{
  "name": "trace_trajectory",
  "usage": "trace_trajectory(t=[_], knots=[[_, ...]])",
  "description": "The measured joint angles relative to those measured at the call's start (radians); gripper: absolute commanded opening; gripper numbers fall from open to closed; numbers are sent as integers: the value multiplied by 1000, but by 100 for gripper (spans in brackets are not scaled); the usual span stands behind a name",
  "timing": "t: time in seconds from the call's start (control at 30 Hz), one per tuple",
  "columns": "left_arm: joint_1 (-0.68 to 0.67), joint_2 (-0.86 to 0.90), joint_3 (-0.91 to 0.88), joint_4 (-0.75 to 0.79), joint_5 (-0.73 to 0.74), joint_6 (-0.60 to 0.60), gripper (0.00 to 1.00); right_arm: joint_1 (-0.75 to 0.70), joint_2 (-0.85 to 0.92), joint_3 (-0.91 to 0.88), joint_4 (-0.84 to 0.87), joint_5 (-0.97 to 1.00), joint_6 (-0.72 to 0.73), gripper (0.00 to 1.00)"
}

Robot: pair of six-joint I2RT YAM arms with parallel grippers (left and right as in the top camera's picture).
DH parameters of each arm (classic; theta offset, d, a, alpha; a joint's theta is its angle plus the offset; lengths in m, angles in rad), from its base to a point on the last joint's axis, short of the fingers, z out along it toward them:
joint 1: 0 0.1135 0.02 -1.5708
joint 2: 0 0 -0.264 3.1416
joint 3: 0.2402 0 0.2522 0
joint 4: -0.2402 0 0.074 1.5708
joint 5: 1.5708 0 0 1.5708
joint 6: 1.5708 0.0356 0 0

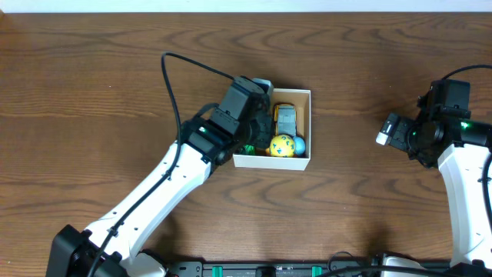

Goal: Pack container
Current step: 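Lower the green toy into the box's left side and release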

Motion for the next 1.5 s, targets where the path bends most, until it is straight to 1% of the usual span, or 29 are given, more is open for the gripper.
trace_trajectory(t=[0.13, 0.37, 0.53, 0.73, 0.97, 1.17, 1.37, 1.43, 1.5], knots=[[-52, 19, 0, 0, 1, -2, 22, 0, 0, 0, 0, 0, 0, 99], [-127, 149, 0, 0, 3, -2, 22, 0, 0, 0, -1, 0, 0, 99], [-121, 253, 10, 10, 3, -2, 22, 0, 0, 0, -2, 0, 0, 99], [-100, 311, 41, 9, 15, -2, 22, 0, 1, 0, -1, 0, 0, 99], [-92, 298, 44, 8, 21, -2, 22, 0, 0, 0, -1, 0, 0, 99], [-89, 247, 44, 7, 10, -1, 22, 0, 1, 0, -1, 0, 0, 99], [-89, 176, 44, 3, -1, 5, 26, 0, 1, 0, -1, 0, 0, 99], [-88, 161, 44, 0, -14, 10, 30, 0, 0, 0, -2, 0, 0, 99], [-84, 150, 44, -3, -24, 15, 31, 0, 0, 0, -1, 0, 0, 99]])
